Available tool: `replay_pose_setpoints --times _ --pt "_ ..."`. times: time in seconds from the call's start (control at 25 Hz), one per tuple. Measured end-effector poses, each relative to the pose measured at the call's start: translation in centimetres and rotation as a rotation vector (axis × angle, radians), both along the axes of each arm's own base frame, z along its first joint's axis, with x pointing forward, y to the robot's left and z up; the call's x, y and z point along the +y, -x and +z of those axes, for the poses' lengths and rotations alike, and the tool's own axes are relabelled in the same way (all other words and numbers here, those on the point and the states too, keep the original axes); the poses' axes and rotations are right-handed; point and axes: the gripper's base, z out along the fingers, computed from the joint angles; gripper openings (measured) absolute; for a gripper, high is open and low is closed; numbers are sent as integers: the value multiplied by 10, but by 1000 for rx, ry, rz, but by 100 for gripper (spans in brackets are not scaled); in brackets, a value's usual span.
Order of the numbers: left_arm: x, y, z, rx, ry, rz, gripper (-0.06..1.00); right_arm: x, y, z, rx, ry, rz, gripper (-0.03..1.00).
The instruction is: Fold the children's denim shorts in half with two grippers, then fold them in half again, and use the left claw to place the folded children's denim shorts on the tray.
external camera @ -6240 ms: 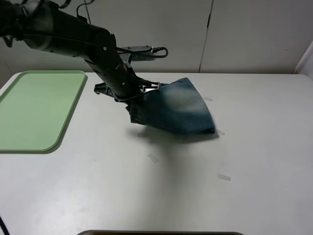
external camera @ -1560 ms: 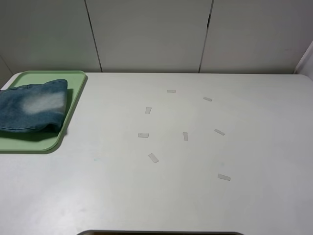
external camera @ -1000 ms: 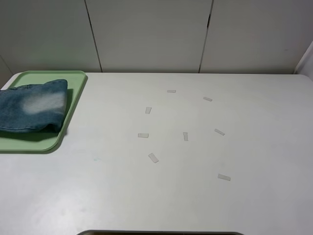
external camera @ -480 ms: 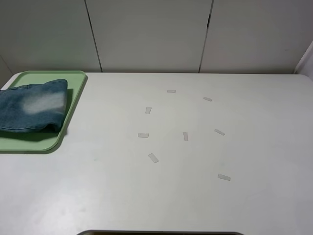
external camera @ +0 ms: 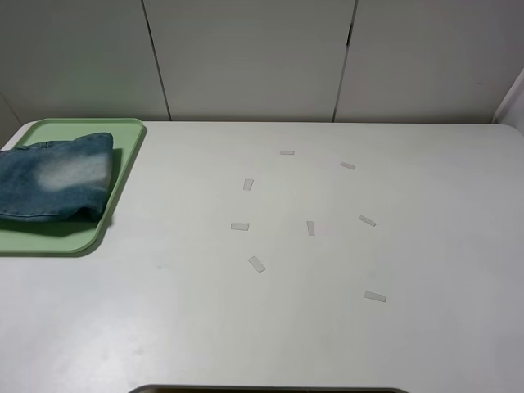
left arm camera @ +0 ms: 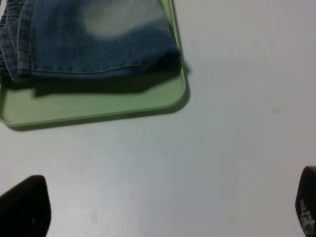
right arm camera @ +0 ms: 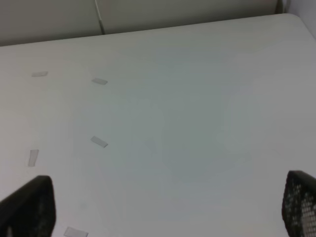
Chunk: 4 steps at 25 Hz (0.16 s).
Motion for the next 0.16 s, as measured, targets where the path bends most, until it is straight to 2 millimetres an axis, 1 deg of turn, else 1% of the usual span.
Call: replay_pose_setpoints --times 0.16 --pt "0 0 0 0 0 0 99 0 0 0 0 0 0 69"
